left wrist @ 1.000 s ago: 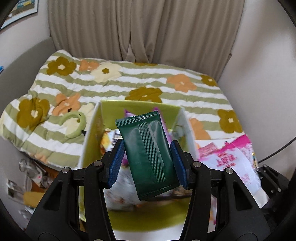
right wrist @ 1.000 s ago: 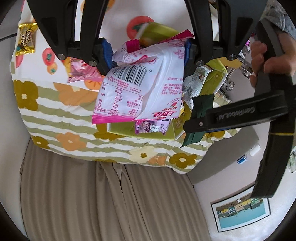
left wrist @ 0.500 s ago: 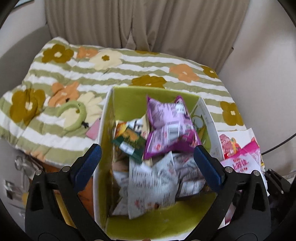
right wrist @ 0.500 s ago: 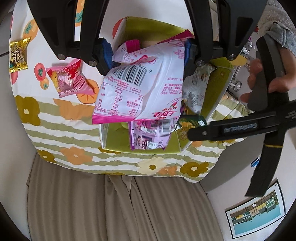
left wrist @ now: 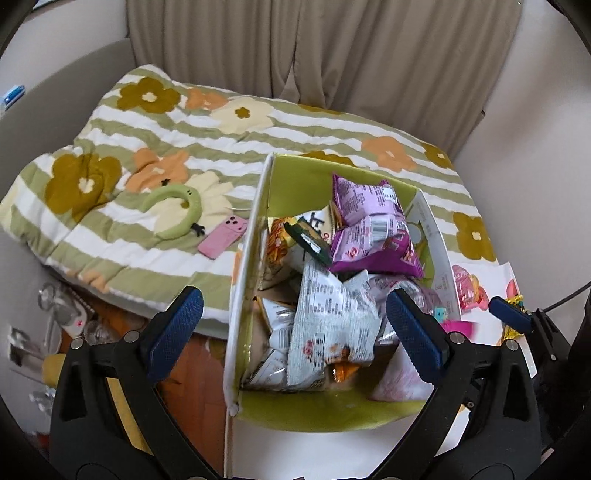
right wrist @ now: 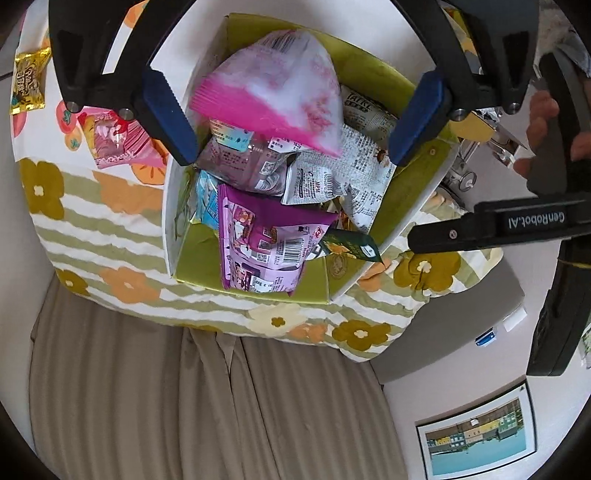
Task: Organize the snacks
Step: 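Move both tools back toward the last two snacks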
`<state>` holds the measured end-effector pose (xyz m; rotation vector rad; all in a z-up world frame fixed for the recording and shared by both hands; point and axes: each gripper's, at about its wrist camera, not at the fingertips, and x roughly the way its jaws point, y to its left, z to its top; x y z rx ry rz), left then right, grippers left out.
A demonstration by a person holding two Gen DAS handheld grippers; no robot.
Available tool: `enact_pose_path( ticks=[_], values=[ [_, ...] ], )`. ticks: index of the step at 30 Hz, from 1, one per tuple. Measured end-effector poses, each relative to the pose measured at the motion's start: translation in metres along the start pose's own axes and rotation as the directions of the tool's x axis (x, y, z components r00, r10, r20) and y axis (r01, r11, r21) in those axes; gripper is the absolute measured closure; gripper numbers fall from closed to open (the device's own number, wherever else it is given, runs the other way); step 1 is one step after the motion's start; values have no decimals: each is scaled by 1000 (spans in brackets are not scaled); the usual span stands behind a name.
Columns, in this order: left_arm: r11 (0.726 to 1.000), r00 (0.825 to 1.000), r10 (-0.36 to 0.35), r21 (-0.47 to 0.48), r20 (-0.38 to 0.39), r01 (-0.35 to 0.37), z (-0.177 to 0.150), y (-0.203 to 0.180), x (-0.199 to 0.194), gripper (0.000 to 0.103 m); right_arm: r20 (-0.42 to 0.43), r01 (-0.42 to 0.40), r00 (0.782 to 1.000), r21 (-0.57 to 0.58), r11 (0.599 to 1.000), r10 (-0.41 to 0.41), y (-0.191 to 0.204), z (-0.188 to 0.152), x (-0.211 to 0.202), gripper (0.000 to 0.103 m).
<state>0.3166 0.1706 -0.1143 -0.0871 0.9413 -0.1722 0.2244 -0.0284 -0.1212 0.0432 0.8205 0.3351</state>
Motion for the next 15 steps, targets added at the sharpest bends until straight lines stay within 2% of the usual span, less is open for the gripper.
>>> enact_pose_path(
  ticks=[9, 15],
  values=[
    [999, 999, -32, 36, 19, 31, -8, -11, -6, 4, 11, 33, 999, 49, 998, -34, -4, -14, -16, 0],
    [994, 996, -75, 82, 48, 71, -3, -35, -20, 4, 75, 63, 995, 85, 994, -70, -13, -12, -44, 0]
  ],
)
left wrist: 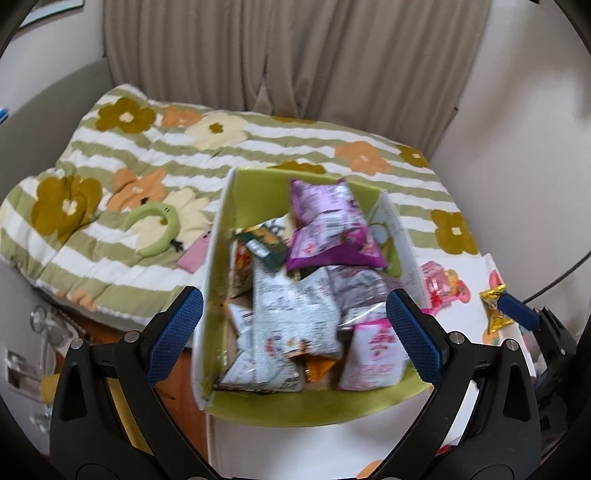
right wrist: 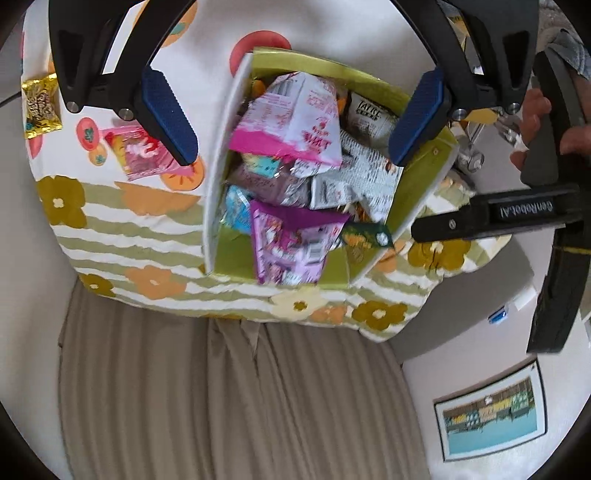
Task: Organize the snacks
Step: 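Move both tools back toward the last two snacks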
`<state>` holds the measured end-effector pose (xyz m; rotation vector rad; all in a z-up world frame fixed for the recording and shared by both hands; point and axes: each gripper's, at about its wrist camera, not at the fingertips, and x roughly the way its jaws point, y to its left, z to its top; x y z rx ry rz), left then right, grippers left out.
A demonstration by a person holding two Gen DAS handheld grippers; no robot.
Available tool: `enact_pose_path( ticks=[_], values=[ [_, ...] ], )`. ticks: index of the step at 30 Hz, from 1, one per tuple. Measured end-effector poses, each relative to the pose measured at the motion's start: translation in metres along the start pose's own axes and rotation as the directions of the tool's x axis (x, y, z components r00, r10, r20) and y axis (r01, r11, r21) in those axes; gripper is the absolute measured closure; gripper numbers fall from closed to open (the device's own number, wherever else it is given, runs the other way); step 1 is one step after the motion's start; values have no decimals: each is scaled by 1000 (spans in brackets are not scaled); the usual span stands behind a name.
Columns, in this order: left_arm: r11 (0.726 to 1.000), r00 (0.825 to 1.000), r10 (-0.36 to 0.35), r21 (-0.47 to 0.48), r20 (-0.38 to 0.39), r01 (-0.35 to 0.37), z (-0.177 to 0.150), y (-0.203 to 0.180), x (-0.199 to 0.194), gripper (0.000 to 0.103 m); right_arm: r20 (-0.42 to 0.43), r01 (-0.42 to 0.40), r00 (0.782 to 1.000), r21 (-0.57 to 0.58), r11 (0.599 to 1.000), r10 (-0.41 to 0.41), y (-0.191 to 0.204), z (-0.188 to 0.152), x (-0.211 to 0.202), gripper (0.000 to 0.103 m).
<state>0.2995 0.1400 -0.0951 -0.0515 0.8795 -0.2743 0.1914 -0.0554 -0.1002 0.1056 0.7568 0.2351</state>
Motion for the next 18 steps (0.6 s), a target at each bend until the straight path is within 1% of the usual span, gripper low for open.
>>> enact_pose_path(
  ticks=[5, 11, 14, 18],
  values=[
    [998, 999, -31, 50, 26, 30, 10, -34, -7, 4, 48, 45, 998, 44, 998, -47, -24, 8, -27, 0],
    [993, 996, -76, 99, 42, 71, 19, -93, -4, 4, 87, 109, 989, 97, 989, -117, -72, 12, -57, 0],
    [991, 995, -96, 103, 40, 91, 20, -125, 1, 4, 92, 140, 984, 115, 984, -150, -97, 10, -69, 0],
    [987, 993, -114, 119, 26, 110, 19, -174, 18, 4, 70, 204, 974, 137, 969, -215, -138, 4, -83, 0]
  ],
)
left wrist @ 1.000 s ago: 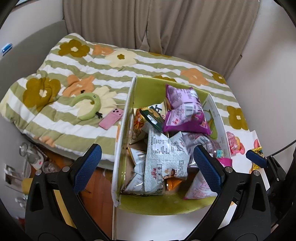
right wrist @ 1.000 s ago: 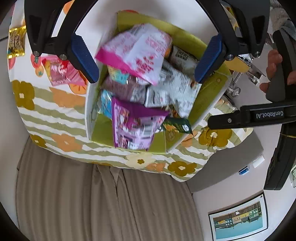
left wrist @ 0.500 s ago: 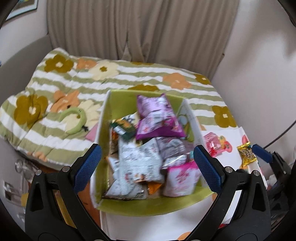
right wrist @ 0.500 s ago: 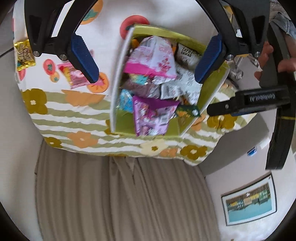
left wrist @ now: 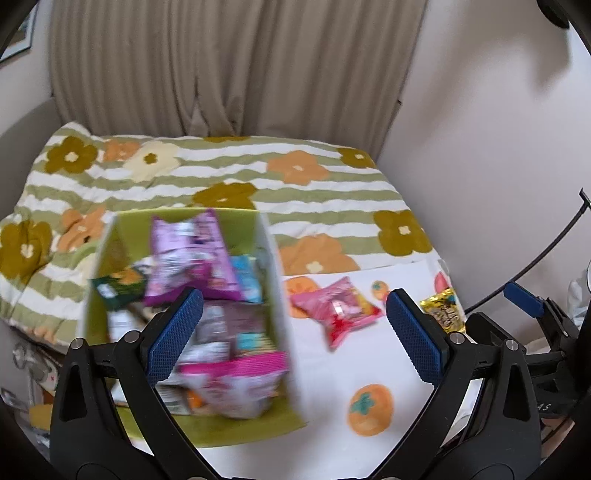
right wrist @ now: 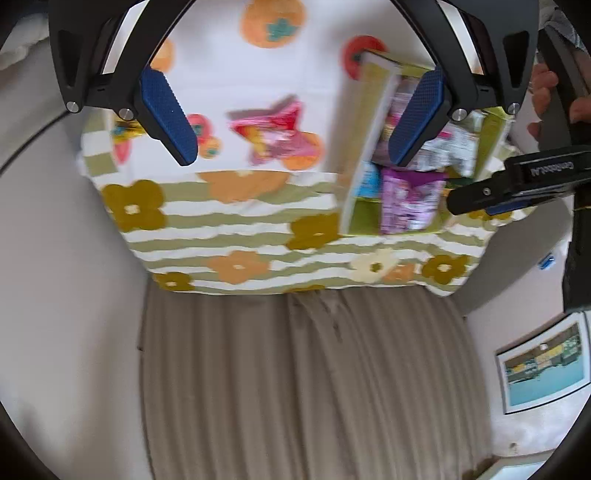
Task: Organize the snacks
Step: 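Move both tools back toward the last two snacks, then grasp the gold chocolate bag with the right tool while the left tool grasps the pink marshmallow bag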
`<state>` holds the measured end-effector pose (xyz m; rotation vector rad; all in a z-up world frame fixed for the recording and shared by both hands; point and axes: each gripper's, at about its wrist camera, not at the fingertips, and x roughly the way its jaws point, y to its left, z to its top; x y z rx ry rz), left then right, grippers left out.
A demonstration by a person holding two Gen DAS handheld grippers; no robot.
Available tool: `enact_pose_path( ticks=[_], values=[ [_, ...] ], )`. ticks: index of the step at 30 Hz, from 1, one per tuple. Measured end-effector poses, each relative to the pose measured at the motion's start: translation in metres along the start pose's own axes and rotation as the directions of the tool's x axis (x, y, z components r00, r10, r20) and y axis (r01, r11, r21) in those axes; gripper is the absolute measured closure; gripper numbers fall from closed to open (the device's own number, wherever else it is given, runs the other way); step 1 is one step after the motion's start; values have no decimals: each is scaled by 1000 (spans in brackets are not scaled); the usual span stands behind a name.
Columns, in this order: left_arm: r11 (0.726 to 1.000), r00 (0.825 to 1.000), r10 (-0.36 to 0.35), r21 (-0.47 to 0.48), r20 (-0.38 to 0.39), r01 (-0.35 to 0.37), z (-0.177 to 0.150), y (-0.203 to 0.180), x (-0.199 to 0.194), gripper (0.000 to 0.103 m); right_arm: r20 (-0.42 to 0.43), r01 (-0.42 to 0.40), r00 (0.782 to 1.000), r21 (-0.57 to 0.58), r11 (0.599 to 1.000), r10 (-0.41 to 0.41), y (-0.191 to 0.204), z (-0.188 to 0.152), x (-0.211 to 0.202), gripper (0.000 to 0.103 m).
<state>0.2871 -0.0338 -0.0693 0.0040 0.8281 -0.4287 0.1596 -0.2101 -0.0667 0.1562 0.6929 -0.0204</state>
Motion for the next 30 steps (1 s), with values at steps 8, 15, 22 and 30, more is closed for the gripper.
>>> enact_pose_path(
  ticks=[8, 15, 22, 30],
  values=[
    [1000, 994, 27, -11, -107, -29, -7, -73, 78, 4, -53, 146, 988, 36, 989, -144, -82, -6, 11, 0],
    [992, 972, 105, -51, -212, -118, -22, -95, 161, 4, -142, 173, 976, 55, 983, -164, -139, -24, 43, 0],
    [973, 942, 162, -112, -295, -203, -38, -85, 232, 4, -222, 174, 960, 4, 985, -168, -172, -44, 83, 0],
    [957, 915, 194, -138, -354, -256, -53, -75, 273, 4, -286, 145, 947, -23, 989, -146, -185, -69, 124, 0]
  ],
)
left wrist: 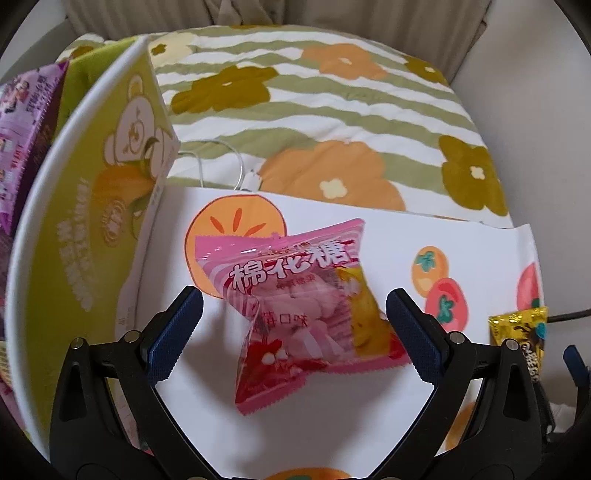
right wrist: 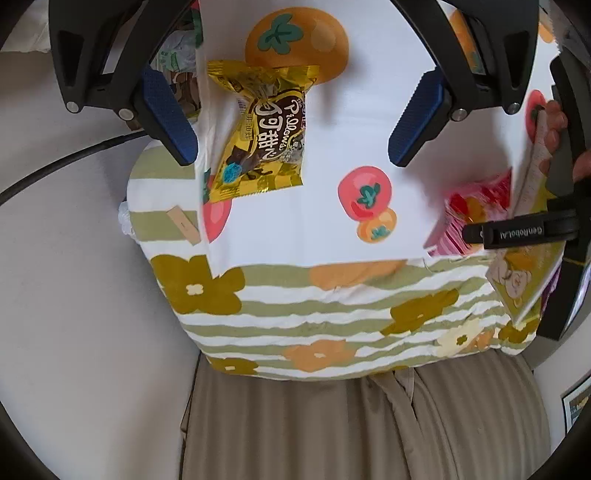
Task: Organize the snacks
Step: 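Grasp the gold chocolate bag with the right tool while the left tool grasps the pink marshmallow bag, then carry both bags over the green box and release them inside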
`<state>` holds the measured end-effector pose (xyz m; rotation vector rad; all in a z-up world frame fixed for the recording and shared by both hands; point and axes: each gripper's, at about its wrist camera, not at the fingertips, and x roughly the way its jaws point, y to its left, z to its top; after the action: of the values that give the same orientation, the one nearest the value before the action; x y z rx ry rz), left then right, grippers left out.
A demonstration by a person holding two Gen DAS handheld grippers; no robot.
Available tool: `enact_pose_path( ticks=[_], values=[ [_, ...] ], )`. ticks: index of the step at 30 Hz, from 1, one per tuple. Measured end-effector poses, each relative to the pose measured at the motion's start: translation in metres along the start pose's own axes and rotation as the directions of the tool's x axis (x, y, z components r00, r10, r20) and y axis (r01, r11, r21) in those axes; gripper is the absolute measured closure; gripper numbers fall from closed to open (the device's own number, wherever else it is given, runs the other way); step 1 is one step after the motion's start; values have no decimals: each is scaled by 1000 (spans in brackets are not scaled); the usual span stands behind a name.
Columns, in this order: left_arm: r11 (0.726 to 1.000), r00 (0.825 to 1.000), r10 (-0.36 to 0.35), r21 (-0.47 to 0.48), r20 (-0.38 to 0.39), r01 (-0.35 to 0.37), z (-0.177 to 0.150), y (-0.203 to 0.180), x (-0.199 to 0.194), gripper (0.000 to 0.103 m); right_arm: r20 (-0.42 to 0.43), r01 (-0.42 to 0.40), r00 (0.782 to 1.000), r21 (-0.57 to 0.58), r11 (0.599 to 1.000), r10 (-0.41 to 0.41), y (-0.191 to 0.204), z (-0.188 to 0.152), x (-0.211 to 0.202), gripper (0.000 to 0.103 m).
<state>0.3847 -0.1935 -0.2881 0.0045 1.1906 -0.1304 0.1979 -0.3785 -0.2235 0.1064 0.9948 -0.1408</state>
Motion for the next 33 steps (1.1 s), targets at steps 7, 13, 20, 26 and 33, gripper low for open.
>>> enact_pose_path(
  ticks=[7, 13, 20, 26, 33],
  values=[
    [1000, 1000, 11, -5, -17, -11, 0, -2, 17, 4, -39, 9, 999, -19, 1000, -10, -2, -11, 27, 7],
    [1000, 999, 3, -11, -49, -4, -3, -1, 30, 21, -76, 17, 997, -23, 1000, -18, -5, -14, 43, 16],
    [1000, 999, 14, 21, -35, -13, -7, -5, 29, 28, -100, 36, 994, -38, 999, -40, -6, -17, 56, 29],
    [999, 999, 18, 41, -29, -17, -9, -7, 27, 31, -111, 45, 993, -49, 998, -50, -5, -20, 63, 41],
    [997, 999, 34, 63, -24, -32, -14, -9, 23, 33, -108, 48, 993, -60, 997, -55, -4, -22, 64, 51]
  ],
)
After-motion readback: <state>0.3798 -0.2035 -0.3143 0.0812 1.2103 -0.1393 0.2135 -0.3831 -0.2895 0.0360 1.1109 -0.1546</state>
